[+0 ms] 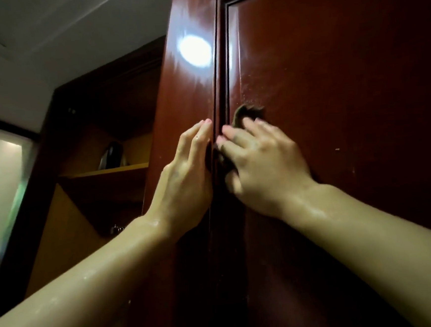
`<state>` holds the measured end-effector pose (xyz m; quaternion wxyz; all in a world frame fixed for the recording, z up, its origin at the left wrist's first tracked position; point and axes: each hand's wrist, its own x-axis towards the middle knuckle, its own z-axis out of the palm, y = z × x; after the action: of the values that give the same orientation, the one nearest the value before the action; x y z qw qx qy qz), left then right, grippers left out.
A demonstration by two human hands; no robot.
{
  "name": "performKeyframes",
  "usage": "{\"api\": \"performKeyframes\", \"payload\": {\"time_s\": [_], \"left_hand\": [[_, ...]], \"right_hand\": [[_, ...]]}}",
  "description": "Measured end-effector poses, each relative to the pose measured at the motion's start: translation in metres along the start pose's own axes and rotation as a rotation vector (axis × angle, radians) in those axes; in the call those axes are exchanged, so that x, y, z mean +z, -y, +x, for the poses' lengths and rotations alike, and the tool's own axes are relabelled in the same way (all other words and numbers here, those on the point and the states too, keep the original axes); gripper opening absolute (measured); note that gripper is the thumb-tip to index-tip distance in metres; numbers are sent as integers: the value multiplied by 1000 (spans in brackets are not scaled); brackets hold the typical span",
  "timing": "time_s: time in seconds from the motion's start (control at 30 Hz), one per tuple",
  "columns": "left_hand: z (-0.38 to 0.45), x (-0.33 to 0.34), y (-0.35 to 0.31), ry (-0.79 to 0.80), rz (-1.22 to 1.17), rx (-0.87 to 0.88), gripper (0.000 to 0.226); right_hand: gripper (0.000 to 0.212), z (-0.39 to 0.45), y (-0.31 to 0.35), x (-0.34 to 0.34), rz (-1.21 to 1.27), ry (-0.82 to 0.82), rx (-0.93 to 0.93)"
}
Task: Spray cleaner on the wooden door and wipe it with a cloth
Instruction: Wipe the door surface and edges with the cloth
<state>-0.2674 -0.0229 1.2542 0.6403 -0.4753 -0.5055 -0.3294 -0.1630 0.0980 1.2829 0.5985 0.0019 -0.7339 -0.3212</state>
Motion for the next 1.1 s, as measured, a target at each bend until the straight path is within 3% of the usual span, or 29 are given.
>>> {"api": "performKeyframes", "payload": {"time_s": [0.1, 0.27, 0.47, 0.57, 0.73, 0.77, 0.93, 1.0, 1.1], "left_hand": [[2, -4, 7, 3, -59, 4, 64], [2, -5, 9, 41, -86, -14, 67], [-2, 4, -7, 44, 166, -1, 51], [-8, 17, -16, 37, 292, -41, 47], [-5, 24, -23, -8, 321, -98, 42], [-5, 26, -23, -13, 321, -104, 42], [-2, 28, -19, -22, 357, -40, 38], [0, 24, -19, -13, 361, -15, 33], [3, 22, -26, -6, 315, -66, 32]], "right_hand": [[58, -7, -2, -1, 3, 23, -22], [61, 21, 1, -9, -38, 80, 135], [60, -51, 12, -2, -31, 107, -31], [64, -40, -26, -12, -139, -7, 126], [67, -30, -61, -36, -171, 8, 534], [67, -32, -48, -32, -166, 3, 512], [57, -61, 7, -2, -113, -7, 49], [57, -62, -12, -7, -137, -28, 77], [61, -62, -69, -27, -251, -110, 296]]}}
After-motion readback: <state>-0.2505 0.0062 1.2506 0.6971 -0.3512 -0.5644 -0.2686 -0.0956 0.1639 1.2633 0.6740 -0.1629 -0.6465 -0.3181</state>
